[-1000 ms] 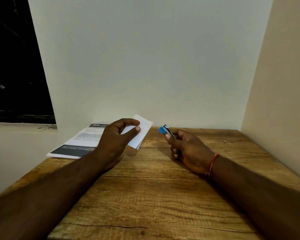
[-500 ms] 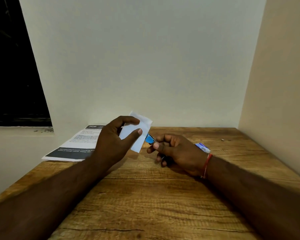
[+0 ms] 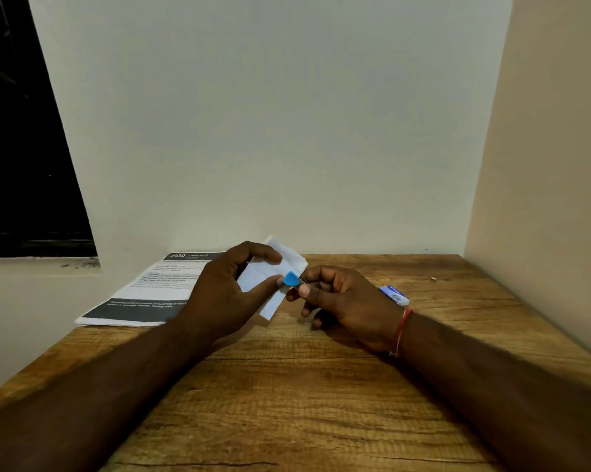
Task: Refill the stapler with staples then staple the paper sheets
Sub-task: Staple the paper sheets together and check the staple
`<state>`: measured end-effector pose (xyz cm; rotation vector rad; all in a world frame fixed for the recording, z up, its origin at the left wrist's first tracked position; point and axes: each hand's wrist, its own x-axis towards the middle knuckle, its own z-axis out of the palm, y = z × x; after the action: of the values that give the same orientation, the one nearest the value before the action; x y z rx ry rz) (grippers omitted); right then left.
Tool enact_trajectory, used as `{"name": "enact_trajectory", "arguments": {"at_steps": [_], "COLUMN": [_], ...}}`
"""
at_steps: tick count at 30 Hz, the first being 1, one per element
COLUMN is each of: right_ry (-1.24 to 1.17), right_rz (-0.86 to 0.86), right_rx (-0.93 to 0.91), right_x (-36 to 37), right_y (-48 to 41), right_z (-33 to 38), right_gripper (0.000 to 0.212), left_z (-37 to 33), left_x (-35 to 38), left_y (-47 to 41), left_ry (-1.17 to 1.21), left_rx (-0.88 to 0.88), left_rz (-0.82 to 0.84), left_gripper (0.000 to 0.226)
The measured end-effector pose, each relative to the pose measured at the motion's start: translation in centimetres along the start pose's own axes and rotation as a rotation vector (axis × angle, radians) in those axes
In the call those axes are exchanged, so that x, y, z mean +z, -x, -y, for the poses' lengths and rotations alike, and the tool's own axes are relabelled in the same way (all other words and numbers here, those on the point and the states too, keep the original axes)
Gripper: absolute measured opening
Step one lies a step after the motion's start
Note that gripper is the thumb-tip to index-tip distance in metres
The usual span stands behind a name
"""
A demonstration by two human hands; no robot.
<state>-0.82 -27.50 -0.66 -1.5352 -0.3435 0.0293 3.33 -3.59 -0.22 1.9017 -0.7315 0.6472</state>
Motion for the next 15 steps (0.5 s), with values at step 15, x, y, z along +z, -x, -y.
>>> {"name": "enact_trajectory", "arguments": {"at_steps": [15], "right_ry": [0.180], "right_rz": [-0.090], "right_rx": [-0.130], "right_x": [-1.4], "right_y": [-0.6], "right_z": [-0.7], "right_gripper": [0.019], "left_z": [-0.1], "left_x": [-0.3], "left_y": [-0.1], "left_ry": [-0.093], "left_rx": [0.060], "left_rz": [0.011], "left_gripper": [0.032]}}
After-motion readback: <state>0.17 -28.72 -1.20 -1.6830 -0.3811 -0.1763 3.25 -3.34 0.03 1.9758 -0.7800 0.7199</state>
